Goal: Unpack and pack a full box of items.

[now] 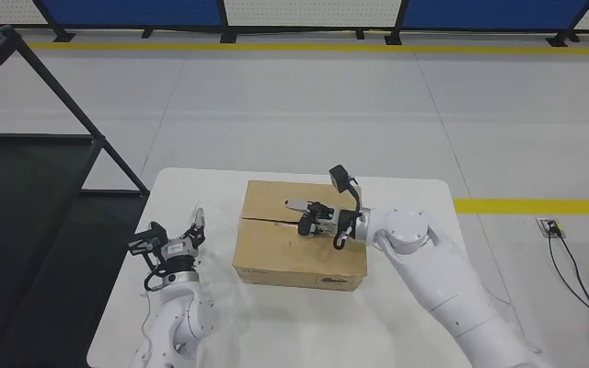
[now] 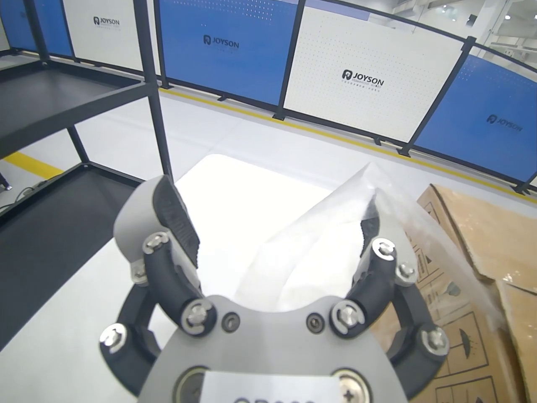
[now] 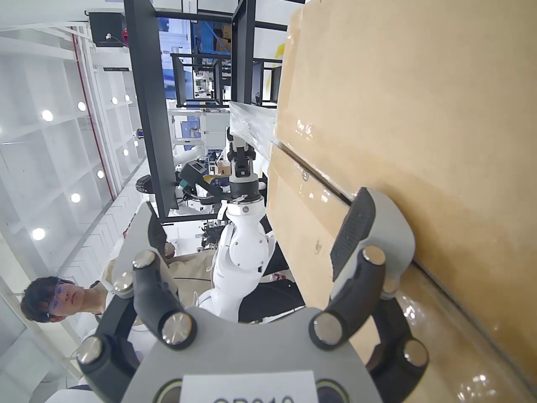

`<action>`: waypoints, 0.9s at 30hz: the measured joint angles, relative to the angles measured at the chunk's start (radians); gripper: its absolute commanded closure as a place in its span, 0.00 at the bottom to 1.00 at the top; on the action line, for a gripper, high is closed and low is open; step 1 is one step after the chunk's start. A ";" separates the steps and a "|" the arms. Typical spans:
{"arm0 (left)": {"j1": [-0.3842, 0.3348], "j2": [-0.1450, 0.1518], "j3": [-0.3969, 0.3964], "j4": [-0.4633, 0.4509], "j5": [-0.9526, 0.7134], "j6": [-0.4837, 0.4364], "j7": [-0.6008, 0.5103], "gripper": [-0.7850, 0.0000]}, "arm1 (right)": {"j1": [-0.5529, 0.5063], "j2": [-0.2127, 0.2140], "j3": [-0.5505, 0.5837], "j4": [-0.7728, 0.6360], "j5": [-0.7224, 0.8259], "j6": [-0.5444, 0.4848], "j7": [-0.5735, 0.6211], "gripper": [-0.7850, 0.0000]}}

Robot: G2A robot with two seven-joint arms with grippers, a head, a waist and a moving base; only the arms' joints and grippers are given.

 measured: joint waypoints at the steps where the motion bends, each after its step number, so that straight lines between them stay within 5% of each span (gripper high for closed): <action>1: -0.001 -0.001 0.000 0.004 -0.002 0.002 -0.002 0.00 | 0.006 -0.005 -0.006 0.013 0.006 -0.008 -0.002 0.00; 27: -0.115 -0.022 -0.007 0.181 0.002 0.007 -0.148 0.00 | 0.040 -0.044 -0.017 0.105 0.006 -0.053 0.014 0.00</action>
